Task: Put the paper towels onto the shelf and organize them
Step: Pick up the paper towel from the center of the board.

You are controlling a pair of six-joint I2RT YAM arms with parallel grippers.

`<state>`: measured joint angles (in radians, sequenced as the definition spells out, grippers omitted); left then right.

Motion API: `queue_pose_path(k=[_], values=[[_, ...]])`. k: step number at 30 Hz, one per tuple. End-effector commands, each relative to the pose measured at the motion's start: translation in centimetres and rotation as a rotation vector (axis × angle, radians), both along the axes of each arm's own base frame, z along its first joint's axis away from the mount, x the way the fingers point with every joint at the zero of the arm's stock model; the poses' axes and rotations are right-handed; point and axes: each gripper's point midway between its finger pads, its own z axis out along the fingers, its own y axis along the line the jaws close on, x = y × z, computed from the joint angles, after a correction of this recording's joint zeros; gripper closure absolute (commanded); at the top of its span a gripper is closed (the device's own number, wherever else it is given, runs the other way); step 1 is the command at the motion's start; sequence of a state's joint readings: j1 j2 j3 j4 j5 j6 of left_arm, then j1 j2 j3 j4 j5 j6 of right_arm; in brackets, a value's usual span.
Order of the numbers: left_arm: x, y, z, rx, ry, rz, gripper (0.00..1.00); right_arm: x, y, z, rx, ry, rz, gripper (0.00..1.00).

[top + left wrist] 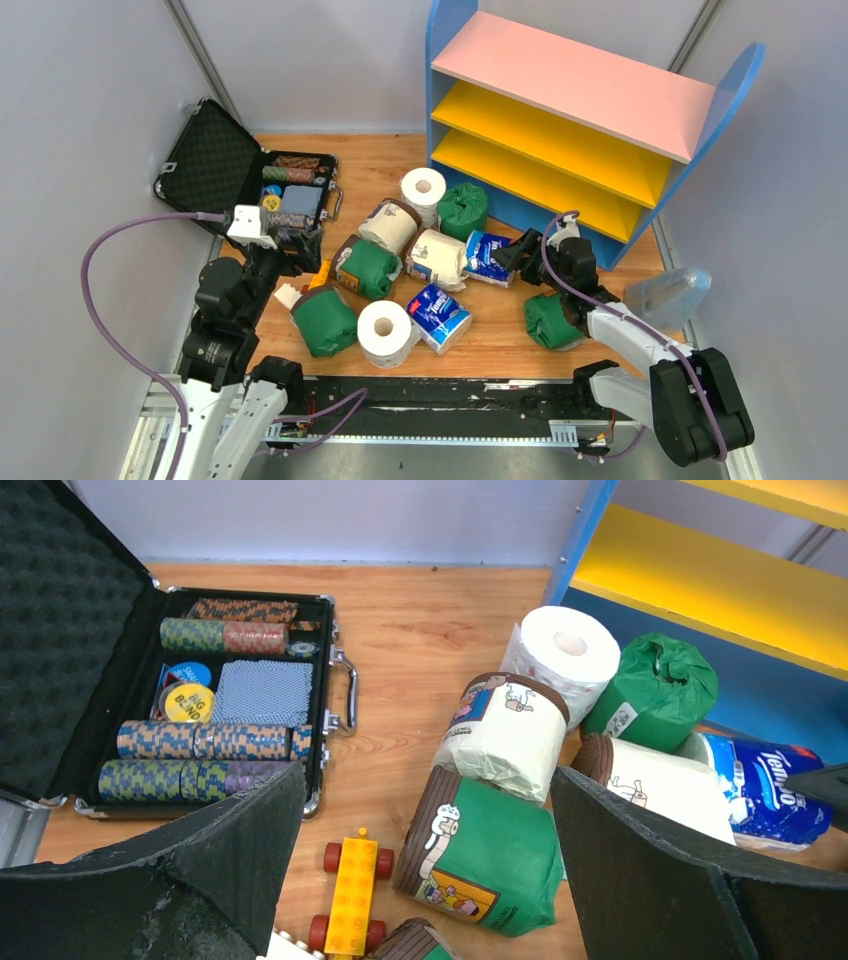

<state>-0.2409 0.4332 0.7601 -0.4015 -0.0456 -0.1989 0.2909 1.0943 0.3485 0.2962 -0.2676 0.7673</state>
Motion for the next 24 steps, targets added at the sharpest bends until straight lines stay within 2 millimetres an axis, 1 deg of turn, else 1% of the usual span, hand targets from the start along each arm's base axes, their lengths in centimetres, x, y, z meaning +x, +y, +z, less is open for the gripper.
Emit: queue_pose_path(k=[1,5,7,8,11,13,16,17,18,20,24], values=[[0.0,-0.2,1.2,0.007,-0.033,-0.013,0.0,0.9,0.7,2.7,0.03,-0.123,0.041,0.35],[0.0,-0.2,1.2,0.007,-0.033,-0.013,0.0,1.0,1.0,3.6,0.021,-0.15,0.068,0.48],[0.0,-0.2,1.2,0.006,-0.032,-0.013,0.0,0.9,1.0,4.1,0.006,-0.161,0.078,0.56],[0.0,-0.2,1.2,0.007,-0.032,-0.013,0.0,1.0,0.9,4.4,-0.003,-0.161,0.076,0.61],[0.0,-0.2,1.1,0.007,-0.032,-0.014,0.0,1.1,0.3,4.8,-0.048,-0.149,0.054,0.67],[0.0,-0.2,1.2,0.006,-0.035,-0.014,0.0,1.1,-0.2,5.0,-0.088,-0.127,0.039,0.74],[0.0,-0.2,1.2,0.007,-0.033,-0.013,0.0,1.0,-0.9,5.4,-0.158,-0.094,0.034,0.78],[0.1,-0.2,1.1,0.007,-0.032,-0.012,0.0,0.9,-1.1,5.5,-0.185,-0.079,0.035,0.81],[0.0,-0.2,1.2,0.007,-0.032,-0.012,0.0,1.1,-1.3,6.1,-0.212,-0.072,0.034,0.83],[0.1,-0.2,1.1,0.007,-0.03,-0.014,0.0,1.2,-1.6,6.4,-0.271,-0.042,0.044,0.85],[0.0,-0.3,1.2,0.004,-0.034,-0.018,0.0,1.2,-2.1,6.4,-0.422,0.038,0.056,0.87]])
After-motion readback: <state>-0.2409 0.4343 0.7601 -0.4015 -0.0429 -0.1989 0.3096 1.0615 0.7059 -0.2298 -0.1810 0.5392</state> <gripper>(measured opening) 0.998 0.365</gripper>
